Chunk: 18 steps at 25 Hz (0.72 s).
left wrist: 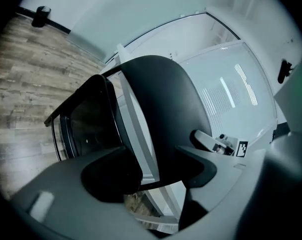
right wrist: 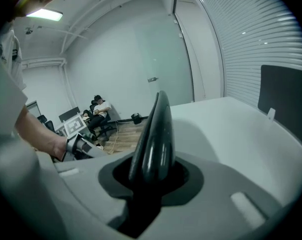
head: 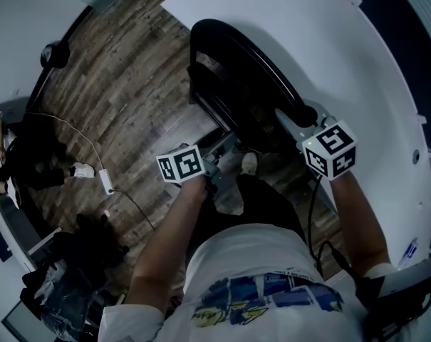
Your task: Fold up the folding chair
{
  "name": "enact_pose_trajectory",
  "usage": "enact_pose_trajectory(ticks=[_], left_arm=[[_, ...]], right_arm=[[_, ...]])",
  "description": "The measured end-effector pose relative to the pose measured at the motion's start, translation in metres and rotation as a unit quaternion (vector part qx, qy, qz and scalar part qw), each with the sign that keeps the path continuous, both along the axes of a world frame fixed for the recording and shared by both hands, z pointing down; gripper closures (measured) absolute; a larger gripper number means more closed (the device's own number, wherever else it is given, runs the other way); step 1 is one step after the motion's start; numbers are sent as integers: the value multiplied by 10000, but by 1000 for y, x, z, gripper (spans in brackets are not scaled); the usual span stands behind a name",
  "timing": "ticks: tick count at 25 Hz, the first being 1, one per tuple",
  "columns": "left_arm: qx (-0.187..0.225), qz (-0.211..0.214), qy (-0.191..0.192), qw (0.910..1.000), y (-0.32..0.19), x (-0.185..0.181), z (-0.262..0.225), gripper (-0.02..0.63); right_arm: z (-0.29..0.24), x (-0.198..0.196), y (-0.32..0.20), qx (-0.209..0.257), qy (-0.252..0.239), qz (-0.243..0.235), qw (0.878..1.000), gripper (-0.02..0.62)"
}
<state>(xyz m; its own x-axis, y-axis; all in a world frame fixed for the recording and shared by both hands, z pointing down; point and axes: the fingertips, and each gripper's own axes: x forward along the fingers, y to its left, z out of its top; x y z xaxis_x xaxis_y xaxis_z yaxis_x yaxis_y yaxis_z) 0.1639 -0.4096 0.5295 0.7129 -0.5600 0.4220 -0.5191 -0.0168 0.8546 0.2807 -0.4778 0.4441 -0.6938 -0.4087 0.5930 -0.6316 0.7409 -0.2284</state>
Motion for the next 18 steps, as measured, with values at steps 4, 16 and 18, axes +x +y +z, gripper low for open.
enact_pose_trajectory(ticks=[4, 16, 18], left_arm=[[368, 67, -199, 9991, 8, -19, -27, 305], [1324, 247, -474, 9898, 45, -87, -102, 305], [1487, 388, -503, 9868, 54, -91, -117, 308]], right_arm=[[-1, 10, -2, 36, 200, 76, 9998, 456], [-42, 47, 18, 274, 593, 813, 9946, 416], [-56, 50, 30, 325, 605, 938, 9932, 416]])
